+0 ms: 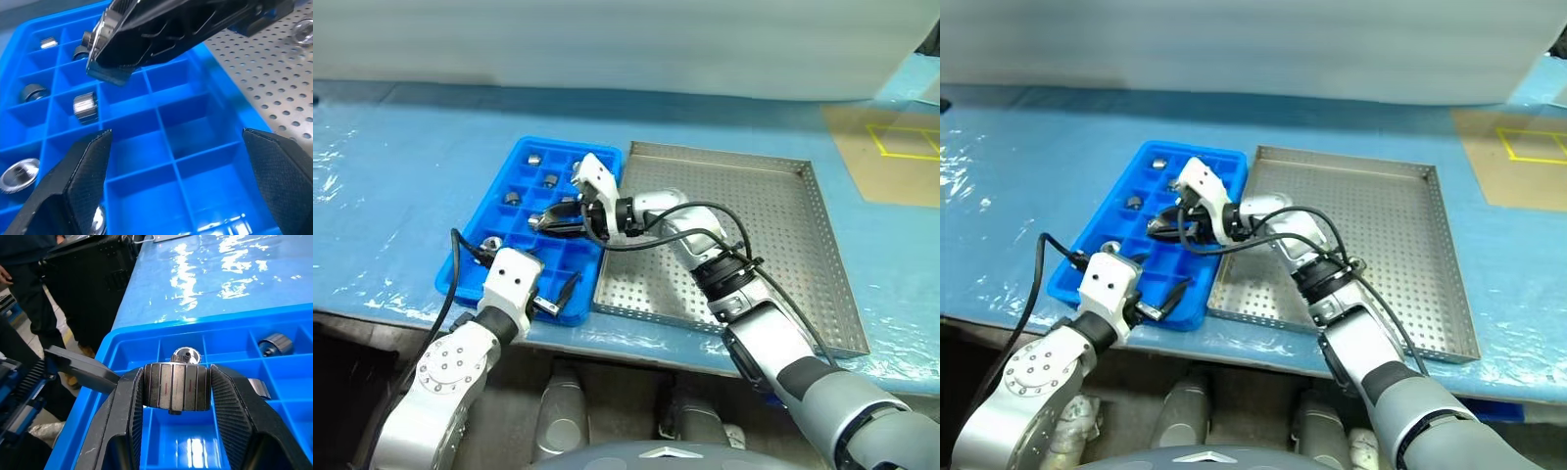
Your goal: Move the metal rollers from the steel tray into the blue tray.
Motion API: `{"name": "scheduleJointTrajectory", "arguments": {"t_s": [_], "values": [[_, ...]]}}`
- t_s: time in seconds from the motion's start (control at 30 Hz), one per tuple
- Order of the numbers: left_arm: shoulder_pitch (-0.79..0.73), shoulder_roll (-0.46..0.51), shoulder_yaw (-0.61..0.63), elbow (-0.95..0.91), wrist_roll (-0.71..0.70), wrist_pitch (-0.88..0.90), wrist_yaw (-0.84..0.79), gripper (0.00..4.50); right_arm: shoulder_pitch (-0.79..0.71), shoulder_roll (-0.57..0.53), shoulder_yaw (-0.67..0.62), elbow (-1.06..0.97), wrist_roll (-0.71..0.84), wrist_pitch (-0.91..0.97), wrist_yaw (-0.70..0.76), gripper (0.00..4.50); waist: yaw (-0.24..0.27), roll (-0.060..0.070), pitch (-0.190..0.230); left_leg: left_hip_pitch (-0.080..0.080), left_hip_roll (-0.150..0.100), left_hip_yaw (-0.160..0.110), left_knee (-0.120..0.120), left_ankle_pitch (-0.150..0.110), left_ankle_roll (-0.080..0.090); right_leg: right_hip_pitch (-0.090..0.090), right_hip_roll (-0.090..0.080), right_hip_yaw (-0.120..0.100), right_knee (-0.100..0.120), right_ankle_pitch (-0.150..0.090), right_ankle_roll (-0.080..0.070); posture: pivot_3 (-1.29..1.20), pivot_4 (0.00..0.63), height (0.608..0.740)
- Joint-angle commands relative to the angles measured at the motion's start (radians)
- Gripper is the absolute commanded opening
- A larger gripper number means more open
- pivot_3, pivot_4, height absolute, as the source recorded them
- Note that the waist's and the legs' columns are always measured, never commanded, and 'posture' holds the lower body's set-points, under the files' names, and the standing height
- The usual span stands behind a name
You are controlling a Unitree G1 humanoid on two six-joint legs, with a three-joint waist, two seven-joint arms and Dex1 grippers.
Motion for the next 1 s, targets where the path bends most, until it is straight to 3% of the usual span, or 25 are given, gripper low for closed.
{"name": "scheduleJointTrajectory", "arguments": {"t_s": [0.03, 0.57, 0.83, 1.0], "values": [[0.018, 0.000, 0.015, -0.070, -0.006, 0.005, 0.009, 4.50, -0.051, 0.025, 0.009, 0.052, -0.039, -0.022, -0.008, 1.65, 0.016, 0.000, 0.000, 0.000, 0.000, 0.000, 0.000, 0.000, 0.000, 0.000, 0.000, 0.000, 0.000, 0.000, 0.000, 0.51, 0.150, 0.740], [-0.016, -0.017, 0.053, -0.116, -0.068, 0.092, 0.027, 4.50, -0.002, -0.021, 0.116, 0.077, -0.177, -0.005, 0.062, 1.65, 0.049, 0.001, 0.001, 0.000, 0.000, 0.000, -0.002, 0.000, -0.001, 0.000, 0.000, 0.000, -0.001, 0.000, 0.000, 0.51, 0.150, 0.740], [-0.068, -0.032, 0.075, -0.076, -0.090, 0.076, 0.026, 4.50, 0.016, 0.007, 0.051, 0.061, -0.155, -0.037, 0.032, 4.35, 0.053, 0.001, 0.000, 0.001, 0.000, 0.000, -0.002, 0.000, -0.001, 0.000, 0.000, 0.000, 0.000, 0.000, 0.000, 0.47, 0.150, 0.740], [-0.170, -0.043, 0.074, 0.029, -0.123, 0.019, -0.011, 4.50, 0.012, 0.009, -0.102, 0.040, -0.101, -0.072, -0.073, 4.35, 0.047, 0.001, 0.001, 0.001, 0.000, 0.000, -0.001, 0.001, -0.002, 0.000, 0.000, 0.000, 0.002, 0.000, 0.000, 0.36, 0.150, 0.740]]}}
